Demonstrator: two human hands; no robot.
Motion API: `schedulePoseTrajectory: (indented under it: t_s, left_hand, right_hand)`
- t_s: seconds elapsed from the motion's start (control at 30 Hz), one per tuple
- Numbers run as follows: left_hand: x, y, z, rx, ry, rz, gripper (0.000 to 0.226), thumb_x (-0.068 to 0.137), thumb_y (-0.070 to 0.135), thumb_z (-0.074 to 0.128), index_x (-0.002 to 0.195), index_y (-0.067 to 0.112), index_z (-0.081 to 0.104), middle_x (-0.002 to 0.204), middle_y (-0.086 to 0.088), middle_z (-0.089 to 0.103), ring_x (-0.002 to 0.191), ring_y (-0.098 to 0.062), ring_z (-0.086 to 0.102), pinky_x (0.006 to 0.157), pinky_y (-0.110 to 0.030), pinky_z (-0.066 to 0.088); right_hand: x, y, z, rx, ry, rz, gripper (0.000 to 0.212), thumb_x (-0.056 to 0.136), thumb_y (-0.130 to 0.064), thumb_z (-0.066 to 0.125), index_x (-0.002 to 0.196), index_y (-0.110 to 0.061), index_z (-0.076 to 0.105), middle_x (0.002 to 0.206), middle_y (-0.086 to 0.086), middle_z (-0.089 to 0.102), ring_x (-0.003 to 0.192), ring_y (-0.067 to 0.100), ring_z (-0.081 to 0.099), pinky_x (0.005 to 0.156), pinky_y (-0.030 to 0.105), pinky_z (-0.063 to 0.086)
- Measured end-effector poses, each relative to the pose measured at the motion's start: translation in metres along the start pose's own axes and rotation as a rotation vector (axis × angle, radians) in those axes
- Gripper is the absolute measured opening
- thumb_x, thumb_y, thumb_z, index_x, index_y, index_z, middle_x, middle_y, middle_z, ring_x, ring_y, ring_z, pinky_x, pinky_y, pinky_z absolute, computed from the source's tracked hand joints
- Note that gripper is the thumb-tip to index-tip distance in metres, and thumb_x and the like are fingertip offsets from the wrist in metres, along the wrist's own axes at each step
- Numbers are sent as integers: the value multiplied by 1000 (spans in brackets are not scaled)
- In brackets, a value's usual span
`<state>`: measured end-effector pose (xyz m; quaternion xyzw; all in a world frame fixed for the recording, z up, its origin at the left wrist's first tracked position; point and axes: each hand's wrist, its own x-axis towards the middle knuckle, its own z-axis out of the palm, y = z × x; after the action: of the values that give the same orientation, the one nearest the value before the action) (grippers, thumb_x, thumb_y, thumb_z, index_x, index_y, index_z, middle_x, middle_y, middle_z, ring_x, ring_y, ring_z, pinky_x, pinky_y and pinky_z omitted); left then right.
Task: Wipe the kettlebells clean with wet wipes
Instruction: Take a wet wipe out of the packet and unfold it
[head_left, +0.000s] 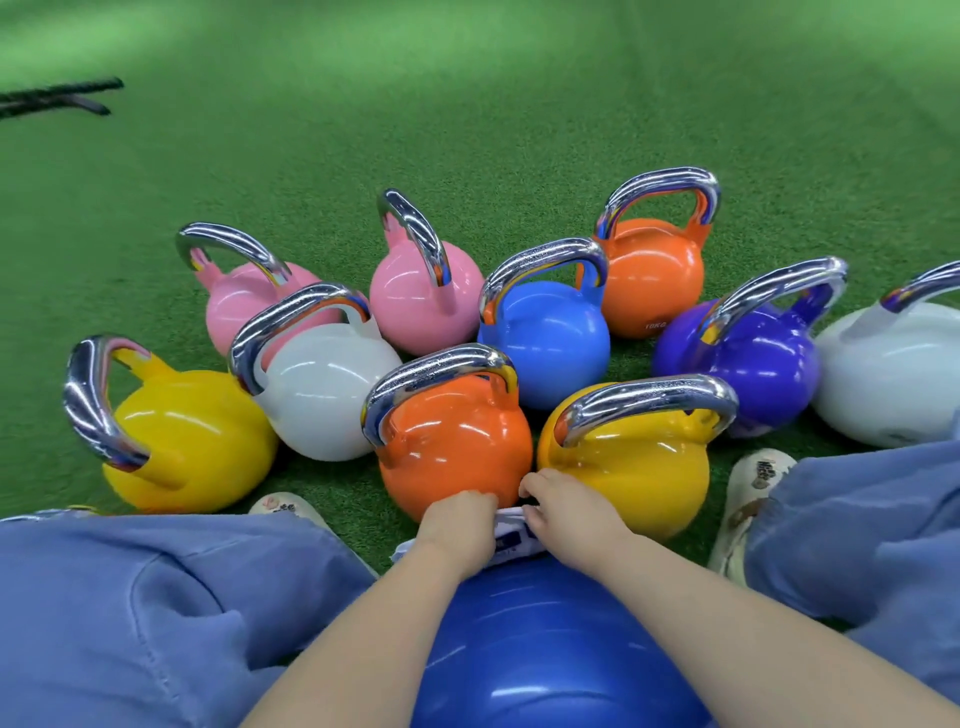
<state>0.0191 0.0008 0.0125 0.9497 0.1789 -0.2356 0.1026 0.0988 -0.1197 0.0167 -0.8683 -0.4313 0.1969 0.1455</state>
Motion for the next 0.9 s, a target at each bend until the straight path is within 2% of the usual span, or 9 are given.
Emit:
schedulePoseTrajectory:
  t_s: [0.07,0.17,0.27,0.37,0.47,0.53,0.6,0.77,0.9]
  left_hand:
    - [-12,-6,-6,-73,106,-27,15,95,18,40,101,12,52,106,-11,61,96,-33,58,69,-34,40]
    - [-27,-19,-12,-262,289,-90,12,95,21,38,88,16,46,91,-12,62,86,-34,57,63,-33,37]
    - [-39,-24,-23,-680,448,-136,18,93,13,42,75,12,42,72,-7,51,71,-27,49,60,-32,33]
    - [-45,-10,-33,-1021,463,-124,30,94,7,42,65,14,33,63,0,35,63,-15,33,56,-28,24]
    - [-39,2,-38,-1325,464,-186,22,95,10,42,73,11,47,75,-11,53,74,-22,47,70,-37,42]
    - [-37,9,-47,-1611,471,-234,19,95,10,42,84,11,56,92,-17,64,85,-28,59,85,-46,48]
    - [-39,12,-56,-1827,475,-233,18,97,11,41,92,11,58,96,-17,66,86,-30,63,87,-46,50]
    - [-44,11,-62,-1894,486,-194,19,98,13,40,100,7,58,108,-22,65,101,-38,62,93,-49,48]
    - [-45,13,-64,-1859,486,-149,19,99,15,40,103,8,57,104,-18,67,98,-33,64,90,-47,51]
  right_hand:
    - [-3,-5,-3,8,56,-19,20,95,-19,44,111,-14,56,112,4,56,103,21,53,78,28,42]
    - [-10,-20,-12,-4,354,-115,29,83,-13,63,111,-9,60,115,7,60,104,25,57,86,33,49]
    - [-13,-41,-21,12,620,-115,37,67,-11,78,101,-9,63,111,9,61,99,24,60,81,33,53]
    - [-14,-61,-25,186,720,-109,41,72,-11,74,109,-13,56,127,8,46,114,19,45,90,29,48]
    - [-17,-70,-27,276,740,-29,48,77,-19,74,119,-13,53,141,11,37,124,19,39,98,24,34]
    - [-19,-73,-29,326,711,18,49,79,-25,72,122,-12,52,138,8,39,123,19,40,100,23,35]
    - [-20,-74,-30,352,701,46,51,79,-31,71,122,-14,50,126,2,46,114,14,42,94,21,41]
    - [-17,-73,-37,456,667,111,56,78,-35,72,124,-14,47,120,-3,46,108,5,38,84,-2,25]
    - [-18,-72,-41,458,632,120,58,79,-36,71,128,-17,45,122,-4,47,107,2,38,78,-5,30]
